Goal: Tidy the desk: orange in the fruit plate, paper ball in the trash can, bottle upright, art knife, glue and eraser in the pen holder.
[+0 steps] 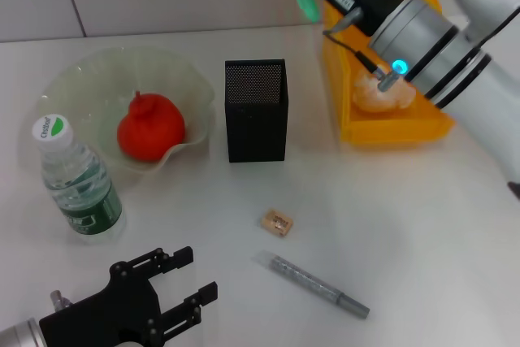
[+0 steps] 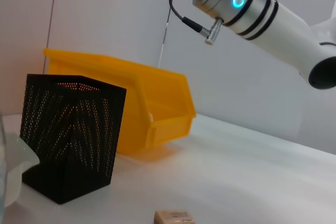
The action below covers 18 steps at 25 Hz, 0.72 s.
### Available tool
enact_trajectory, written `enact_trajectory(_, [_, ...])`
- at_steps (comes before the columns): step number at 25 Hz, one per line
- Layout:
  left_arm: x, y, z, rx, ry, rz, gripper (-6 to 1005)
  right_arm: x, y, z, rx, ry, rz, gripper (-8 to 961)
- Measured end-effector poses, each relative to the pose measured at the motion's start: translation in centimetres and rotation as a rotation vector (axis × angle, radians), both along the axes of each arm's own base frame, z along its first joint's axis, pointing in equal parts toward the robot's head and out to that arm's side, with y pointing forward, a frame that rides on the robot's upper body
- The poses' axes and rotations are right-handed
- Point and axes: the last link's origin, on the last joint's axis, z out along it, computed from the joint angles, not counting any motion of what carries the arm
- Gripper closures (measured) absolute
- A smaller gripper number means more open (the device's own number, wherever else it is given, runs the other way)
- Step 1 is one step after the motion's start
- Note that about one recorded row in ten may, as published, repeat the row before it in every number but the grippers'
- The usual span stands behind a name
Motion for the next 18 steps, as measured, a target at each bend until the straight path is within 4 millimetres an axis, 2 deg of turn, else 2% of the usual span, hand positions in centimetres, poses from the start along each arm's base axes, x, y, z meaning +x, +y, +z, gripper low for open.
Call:
enact_trajectory(6, [0.3, -0.1, 0.0, -0.025, -0.032, 0.019, 394, -0.7, -1.6, -1.3, 0.128, -0.110, 0.095, 784])
enact_trajectory(12, [0.6, -0.1, -0.2, -0.045, -0.050, 0.031, 393, -0.4, -2.6, -2.1, 0.223, -0.206, 0.130, 784])
enact_trajectory(18, [1.1, 0.2, -0.3, -0.081, -0.074, 0.044, 393, 0.0, -3.1, -2.5, 0.228, -0.266, 0.168, 785])
